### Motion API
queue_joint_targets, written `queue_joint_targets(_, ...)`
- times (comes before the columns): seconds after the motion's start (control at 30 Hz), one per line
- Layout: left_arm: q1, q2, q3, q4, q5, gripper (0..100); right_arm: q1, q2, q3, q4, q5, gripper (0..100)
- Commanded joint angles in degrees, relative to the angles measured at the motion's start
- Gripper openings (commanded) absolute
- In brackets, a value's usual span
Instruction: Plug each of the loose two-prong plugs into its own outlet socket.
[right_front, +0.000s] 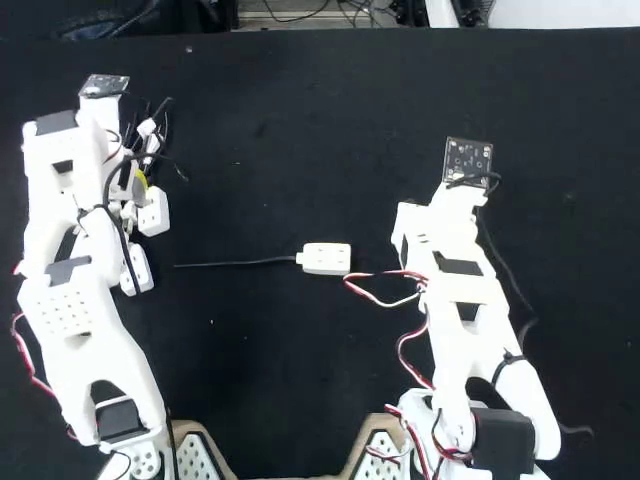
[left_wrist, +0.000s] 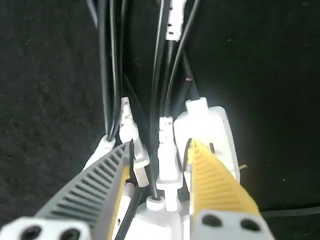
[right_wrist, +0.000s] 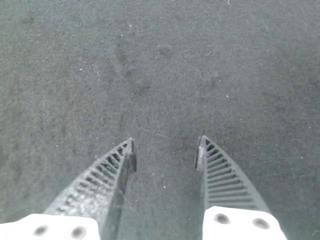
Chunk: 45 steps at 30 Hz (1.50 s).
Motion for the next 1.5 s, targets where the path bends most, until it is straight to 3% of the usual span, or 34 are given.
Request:
queue_joint_targets(0.0,-1.4,4.3,-6.7,4.1,0.2,19,-1.1,-2.2,-2.0,0.0,-0.4,18.8)
queue_joint_targets(0.4,1.9,7.2,-20.1,17.8,0.1,19,-1.1,-2.2,-2.0,0.0,-0.4,18.9)
queue_joint_targets(0.93,4.2,15.3,-24.3,17.3,0.4,18,-1.1,-2.4,-2.0,0.0,-0.4,18.9)
queue_joint_targets(1.17,4.1,15.8,-25.2,17.3,0.2,2,-1.0,-2.5,-2.0,0.0,-0.4,18.9)
queue_joint_targets(1.47,3.6,12.8,-34.5,23.7,0.6,3,-1.0,-2.5,-2.0,0.0,-0.4,18.9)
